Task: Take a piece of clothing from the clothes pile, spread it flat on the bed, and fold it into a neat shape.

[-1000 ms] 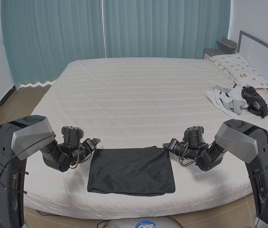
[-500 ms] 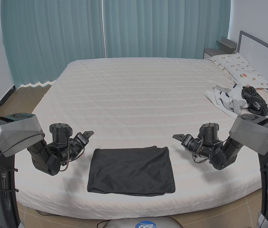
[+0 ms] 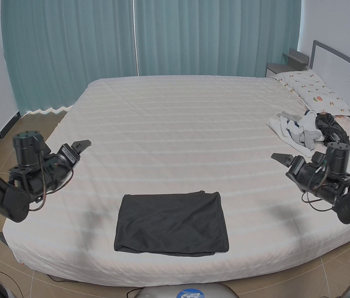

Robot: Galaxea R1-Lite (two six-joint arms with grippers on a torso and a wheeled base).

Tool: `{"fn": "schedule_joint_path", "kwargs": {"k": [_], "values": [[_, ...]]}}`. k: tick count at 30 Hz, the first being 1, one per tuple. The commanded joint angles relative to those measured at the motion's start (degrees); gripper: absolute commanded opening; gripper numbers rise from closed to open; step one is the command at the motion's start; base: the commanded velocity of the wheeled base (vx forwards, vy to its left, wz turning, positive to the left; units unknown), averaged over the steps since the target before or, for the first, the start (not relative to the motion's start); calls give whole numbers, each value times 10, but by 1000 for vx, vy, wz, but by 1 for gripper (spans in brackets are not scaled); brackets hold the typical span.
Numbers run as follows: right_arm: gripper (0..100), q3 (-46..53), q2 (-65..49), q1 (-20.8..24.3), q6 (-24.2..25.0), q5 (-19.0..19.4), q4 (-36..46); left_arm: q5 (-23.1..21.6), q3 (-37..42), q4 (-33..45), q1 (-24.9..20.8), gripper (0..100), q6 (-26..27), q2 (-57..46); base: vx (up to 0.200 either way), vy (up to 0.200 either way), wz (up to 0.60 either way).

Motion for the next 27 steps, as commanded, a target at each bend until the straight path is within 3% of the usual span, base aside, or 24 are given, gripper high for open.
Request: {"fn": "schedule_joint_path", "kwargs": {"k": [1,7,9,10,12,14,17,18,21,24,27], "values": [[100,133,-254,-25,-83,10,18,-2,69,115,14,100,34,-274,0,0,0],[100,168,-417,-40,-175,10,92,0,66,260,14,100,100,-443,0,0,0],[100,169,-421,-40,-177,10,95,0,66,263,13,100,102,-447,0,0,0],[100,167,-508,-42,-206,10,171,1,61,324,13,100,128,-515,0,0,0],[100,161,-557,-41,-218,10,219,3,56,354,13,100,145,-549,0,0,0],[100,134,-646,-41,-266,10,317,8,43,408,14,100,193,-602,0,0,0],[100,114,-703,-39,-303,10,384,15,32,441,14,100,227,-639,0,0,0],[100,95,-764,-30,-342,11,457,30,20,484,14,100,262,-677,0,0,0],[100,73,-847,-9,-393,11,574,51,15,546,14,100,319,-731,0,0,0],[100,42,-908,16,-415,10,664,74,14,566,15,100,353,-770,0,0,0],[100,7,-929,12,-436,7,718,98,3,570,17,100,368,-788,0,0,0]]}}
